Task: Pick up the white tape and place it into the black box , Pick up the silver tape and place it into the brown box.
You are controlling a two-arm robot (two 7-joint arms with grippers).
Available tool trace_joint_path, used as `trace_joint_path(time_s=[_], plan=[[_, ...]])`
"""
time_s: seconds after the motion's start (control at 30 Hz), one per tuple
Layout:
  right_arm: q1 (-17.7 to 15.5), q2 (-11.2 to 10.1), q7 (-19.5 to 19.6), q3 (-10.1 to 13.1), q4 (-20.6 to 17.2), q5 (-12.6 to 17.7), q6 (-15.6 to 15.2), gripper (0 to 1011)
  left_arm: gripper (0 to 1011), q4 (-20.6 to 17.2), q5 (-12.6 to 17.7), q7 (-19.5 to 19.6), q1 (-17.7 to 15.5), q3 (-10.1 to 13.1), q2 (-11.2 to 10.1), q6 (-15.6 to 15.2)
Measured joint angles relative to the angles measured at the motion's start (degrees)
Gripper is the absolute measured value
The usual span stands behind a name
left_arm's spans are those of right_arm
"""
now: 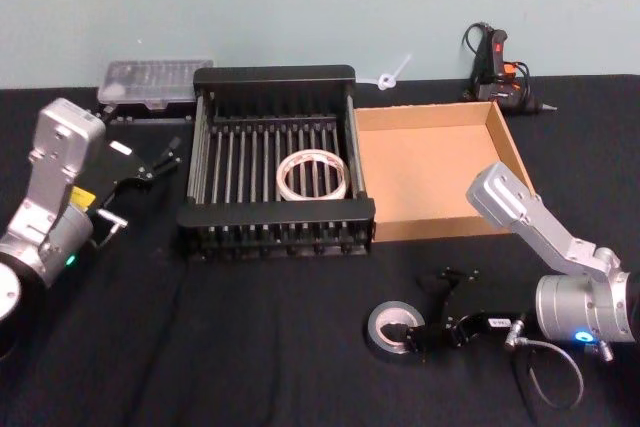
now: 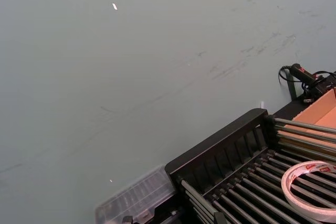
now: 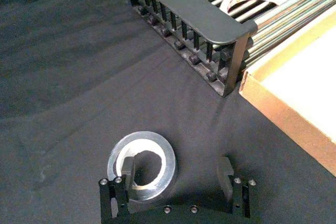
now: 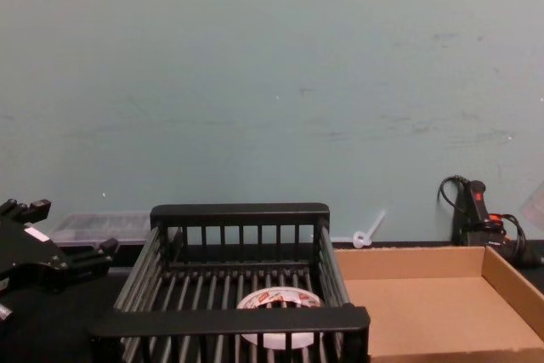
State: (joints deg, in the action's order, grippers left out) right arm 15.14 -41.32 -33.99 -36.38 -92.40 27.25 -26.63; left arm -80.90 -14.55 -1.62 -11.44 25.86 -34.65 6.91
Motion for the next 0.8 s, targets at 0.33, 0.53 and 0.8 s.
trace_joint_path(time_s=[0.33,0.53,0.8], plan=[[0.4,0.3,-0.2,-0.4,0.6,-0.2,0.0,1002,1001,0.0,0.0,0.0,0.0,0.0,0.0,0.0],[0.4,0.3,-0.1,-0.4,0.6,-0.2,0.0,1002,1001,0.0,0.0,0.0,0.0,0.0,0.0,0.0],[0.3,0.3,-0.1,-0.3,0.6,-0.2,0.0,984,1001,0.0,0.0,0.0,0.0,0.0,0.0,0.0]])
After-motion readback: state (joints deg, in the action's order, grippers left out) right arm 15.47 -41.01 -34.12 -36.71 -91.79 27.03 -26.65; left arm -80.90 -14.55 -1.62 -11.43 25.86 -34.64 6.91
